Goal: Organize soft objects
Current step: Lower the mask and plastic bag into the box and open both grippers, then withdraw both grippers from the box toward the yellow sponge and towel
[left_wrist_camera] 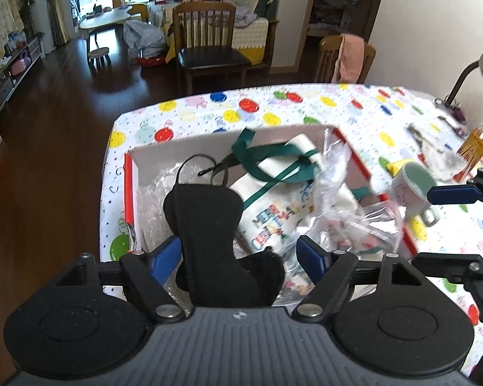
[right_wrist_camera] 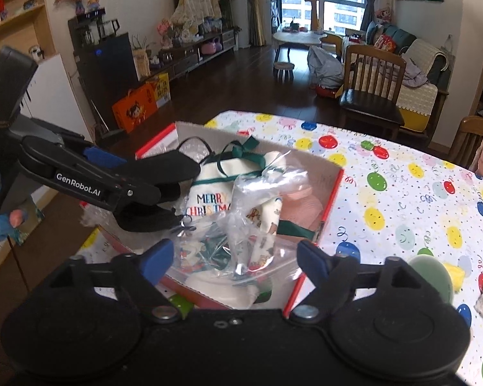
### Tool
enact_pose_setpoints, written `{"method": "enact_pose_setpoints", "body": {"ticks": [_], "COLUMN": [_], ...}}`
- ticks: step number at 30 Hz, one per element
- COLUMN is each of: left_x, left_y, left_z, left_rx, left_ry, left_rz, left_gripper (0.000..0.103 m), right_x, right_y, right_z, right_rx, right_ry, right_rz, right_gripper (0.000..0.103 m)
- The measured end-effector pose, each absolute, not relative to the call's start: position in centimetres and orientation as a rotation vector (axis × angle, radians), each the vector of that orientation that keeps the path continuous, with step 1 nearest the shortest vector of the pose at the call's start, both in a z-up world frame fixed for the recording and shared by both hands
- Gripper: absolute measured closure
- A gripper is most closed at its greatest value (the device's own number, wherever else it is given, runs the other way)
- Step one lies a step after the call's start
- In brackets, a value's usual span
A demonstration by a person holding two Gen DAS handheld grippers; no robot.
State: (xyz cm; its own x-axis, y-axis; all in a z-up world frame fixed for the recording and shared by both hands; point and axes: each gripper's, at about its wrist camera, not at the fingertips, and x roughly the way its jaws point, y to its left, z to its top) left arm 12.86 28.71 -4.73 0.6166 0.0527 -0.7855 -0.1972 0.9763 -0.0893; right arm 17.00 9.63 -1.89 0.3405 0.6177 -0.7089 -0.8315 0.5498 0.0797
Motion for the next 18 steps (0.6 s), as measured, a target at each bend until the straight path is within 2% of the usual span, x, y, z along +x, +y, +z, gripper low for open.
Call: {"method": "enact_pose_setpoints", "body": {"ticks": [3, 7, 11, 14, 18], "left_x": [12.5, 12.6, 13.5, 14.5, 16.8], "left_y": [28.0, 26.6, 24.5, 22.5, 19.5], "left_z": [-3.6, -2.1, -1.2, -0.7, -0.4], "left_rx": [-0.181, -0.165, -0.172, -0.176, -0.172], "left_ry": [0.864, 0.821, 0.790, 0.765, 0.751], "left_rz": [0.128, 0.098, 0.040, -0.005, -0.063], "left_gripper": [0.020, 0.017, 0.013, 0.000, 0.000], "right_x": [17.0, 17.2, 17.9, 18.8, 20.4], "right_y": [8.2, 6.0, 3.3, 1.0, -2.5], "right_z": [-0.8, 0.3, 0.9, 1.2, 1.3], "right_rx": [-0.290, -0.254, -0.242, -0.230, -0.208], "right_ry": [0.746, 0.724, 0.716, 0.713, 0.714], "right_rz": [0.967, 0.983, 0.980, 0.970, 0.935], "right_gripper": [0.010, 0.005, 0.003, 0.002, 0.001]}}
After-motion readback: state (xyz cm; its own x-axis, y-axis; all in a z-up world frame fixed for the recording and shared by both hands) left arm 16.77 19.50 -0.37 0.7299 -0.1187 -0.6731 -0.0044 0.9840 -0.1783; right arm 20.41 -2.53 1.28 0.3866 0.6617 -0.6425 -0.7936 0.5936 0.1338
